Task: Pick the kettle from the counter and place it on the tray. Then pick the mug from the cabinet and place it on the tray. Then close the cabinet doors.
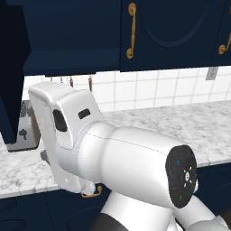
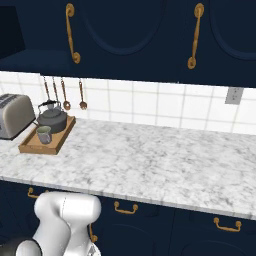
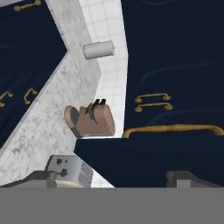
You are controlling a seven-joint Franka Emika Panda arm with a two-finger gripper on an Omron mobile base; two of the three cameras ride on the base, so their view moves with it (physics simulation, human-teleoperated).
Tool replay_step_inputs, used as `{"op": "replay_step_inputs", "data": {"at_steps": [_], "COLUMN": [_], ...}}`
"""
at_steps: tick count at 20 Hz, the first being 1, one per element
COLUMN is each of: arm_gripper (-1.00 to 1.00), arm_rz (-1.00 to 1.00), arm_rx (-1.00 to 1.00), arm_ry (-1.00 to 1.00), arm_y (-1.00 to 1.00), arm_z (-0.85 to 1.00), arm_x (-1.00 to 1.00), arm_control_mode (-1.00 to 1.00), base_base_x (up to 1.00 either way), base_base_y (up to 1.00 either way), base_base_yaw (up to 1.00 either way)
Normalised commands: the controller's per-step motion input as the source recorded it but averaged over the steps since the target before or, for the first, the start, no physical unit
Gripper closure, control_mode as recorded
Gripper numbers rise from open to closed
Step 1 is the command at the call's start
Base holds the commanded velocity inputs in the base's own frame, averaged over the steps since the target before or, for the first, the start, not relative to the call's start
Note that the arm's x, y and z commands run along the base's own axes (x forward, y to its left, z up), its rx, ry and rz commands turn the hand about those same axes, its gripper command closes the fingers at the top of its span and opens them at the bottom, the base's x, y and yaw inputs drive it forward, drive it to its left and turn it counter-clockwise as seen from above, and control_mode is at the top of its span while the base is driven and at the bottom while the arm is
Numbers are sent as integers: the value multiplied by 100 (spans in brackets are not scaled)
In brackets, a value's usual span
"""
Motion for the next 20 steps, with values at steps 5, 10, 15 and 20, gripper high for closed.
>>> {"op": "replay_step_inputs", "data": {"at_steps": [5,10,15,20], "arm_gripper": [-100,-100,-100,-100], "arm_rz": [-3,-1,-4,-4], "arm_rx": [-11,-3,-6,-1], "arm_ry": [1,4,-1,-3], "arm_y": [64,36,48,40], "arm_z": [-2,-1,-16,-19], "arm_x": [-12,-2,1,19], "arm_control_mode": [-100,-100,-100,-100], "base_base_x": [0,0,0,0], "base_base_y": [0,0,0,0], "base_base_yaw": [0,0,0,0]}}
